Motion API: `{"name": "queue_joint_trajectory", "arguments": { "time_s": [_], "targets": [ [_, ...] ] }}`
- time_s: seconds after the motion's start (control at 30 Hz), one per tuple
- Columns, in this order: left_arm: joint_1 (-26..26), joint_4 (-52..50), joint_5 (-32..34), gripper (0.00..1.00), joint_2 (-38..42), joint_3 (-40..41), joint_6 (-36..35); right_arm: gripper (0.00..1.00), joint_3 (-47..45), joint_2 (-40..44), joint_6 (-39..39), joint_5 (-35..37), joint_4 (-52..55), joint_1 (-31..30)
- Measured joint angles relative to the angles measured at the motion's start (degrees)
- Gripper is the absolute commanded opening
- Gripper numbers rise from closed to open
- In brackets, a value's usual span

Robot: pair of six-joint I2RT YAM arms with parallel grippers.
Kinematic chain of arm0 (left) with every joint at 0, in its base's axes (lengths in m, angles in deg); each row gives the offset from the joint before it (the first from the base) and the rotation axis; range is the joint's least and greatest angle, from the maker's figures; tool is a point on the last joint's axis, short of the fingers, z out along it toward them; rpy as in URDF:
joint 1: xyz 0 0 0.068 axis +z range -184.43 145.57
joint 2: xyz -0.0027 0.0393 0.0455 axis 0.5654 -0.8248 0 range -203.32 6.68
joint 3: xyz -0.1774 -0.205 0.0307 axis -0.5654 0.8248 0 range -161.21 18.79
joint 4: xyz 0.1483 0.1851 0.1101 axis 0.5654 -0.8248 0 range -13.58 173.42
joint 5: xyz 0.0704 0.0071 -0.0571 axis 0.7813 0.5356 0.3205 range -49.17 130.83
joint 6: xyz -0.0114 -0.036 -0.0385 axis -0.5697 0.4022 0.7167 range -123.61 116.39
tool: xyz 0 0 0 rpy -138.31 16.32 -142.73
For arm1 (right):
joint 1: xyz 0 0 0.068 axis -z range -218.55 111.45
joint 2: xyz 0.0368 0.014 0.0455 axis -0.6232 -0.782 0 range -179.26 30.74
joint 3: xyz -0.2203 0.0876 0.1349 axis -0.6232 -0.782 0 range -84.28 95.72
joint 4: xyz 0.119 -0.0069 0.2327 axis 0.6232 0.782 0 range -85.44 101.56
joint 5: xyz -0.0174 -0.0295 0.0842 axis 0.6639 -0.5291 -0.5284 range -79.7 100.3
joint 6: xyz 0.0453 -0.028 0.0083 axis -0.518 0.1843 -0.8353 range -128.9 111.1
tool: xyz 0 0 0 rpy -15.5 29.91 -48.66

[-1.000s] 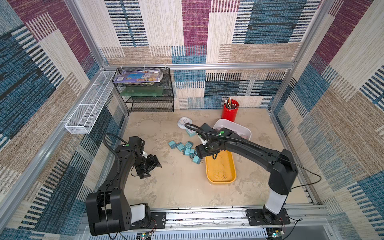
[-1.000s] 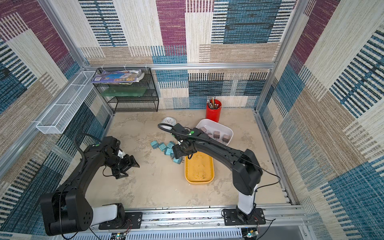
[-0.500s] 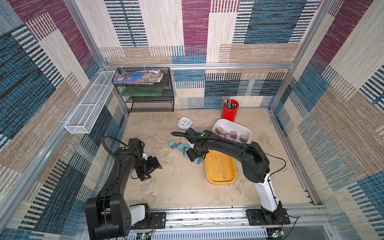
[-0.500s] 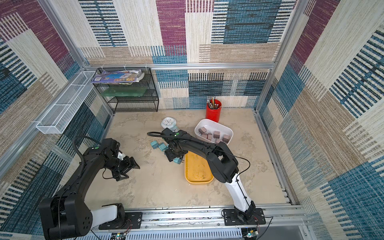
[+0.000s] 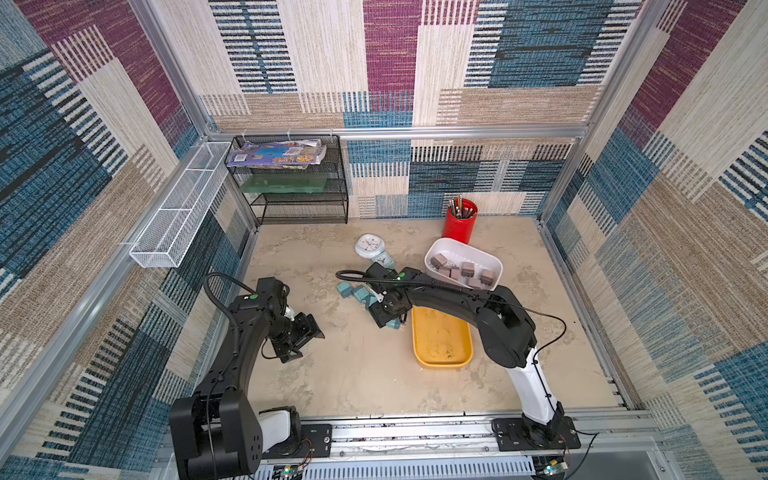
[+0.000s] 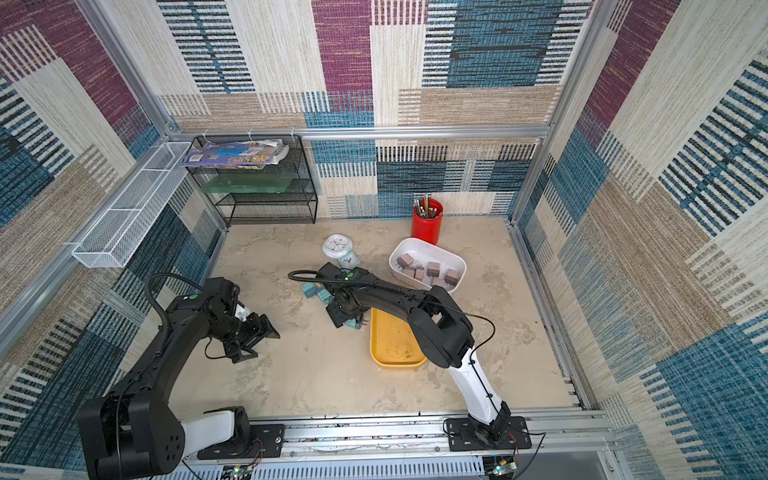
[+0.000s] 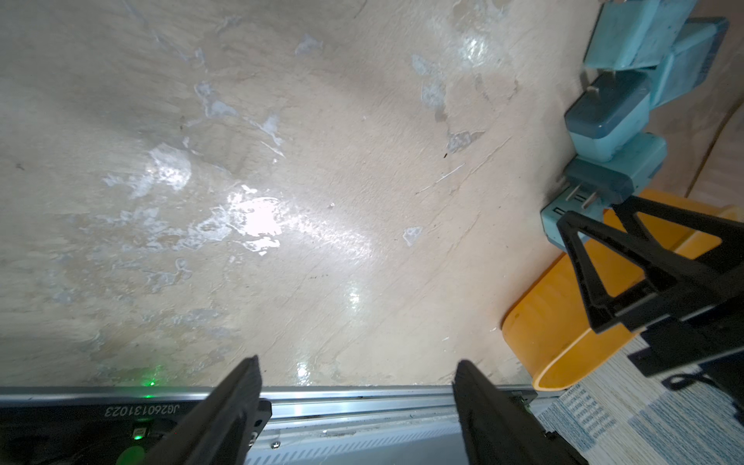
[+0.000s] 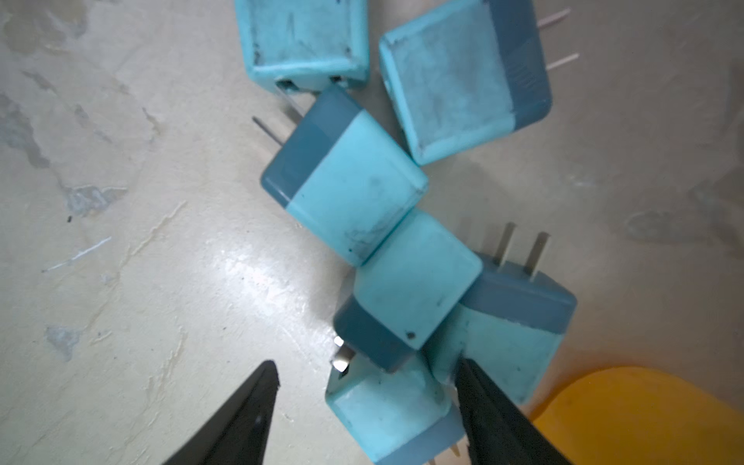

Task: Place the plugs by color into the storage box
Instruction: Pick up the plug from the center of the board.

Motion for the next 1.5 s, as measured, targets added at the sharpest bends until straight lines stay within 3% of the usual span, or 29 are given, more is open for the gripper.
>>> {"name": "queue_joint_trajectory", "arguments": {
  "time_s": [0.47,0.73,0.93,1.2,1.5],
  "targets": [
    [0.00,0.00,-0.04,0.78,-0.28,0.22,-0.04,0.72,-6.19,4.31,-2.84,-2.86,1.22,-0.48],
    [0.00,0.15,-0.44,0.78,-0.28,0.87,-0.07,0.71,-6.88,2.64,-3.28,-3.74,0.92,-1.38],
    [0.00,0.15,-0.61,0.78,0.20,1.36,-0.09,0.65,-6.34,1.29,-3.52,-3.78,0.79,-1.57],
    [0.20,0.17,-1.18,0.78,0.24,1.57,-0.26,0.42,-6.03,1.49,-4.15,-3.30,0.46,-1.57],
    [0.90,0.17,-1.25,0.78,0.28,1.55,-0.33,0.38,-3.37,8.94,-5.90,-4.07,1.70,1.86]
  ]
}}
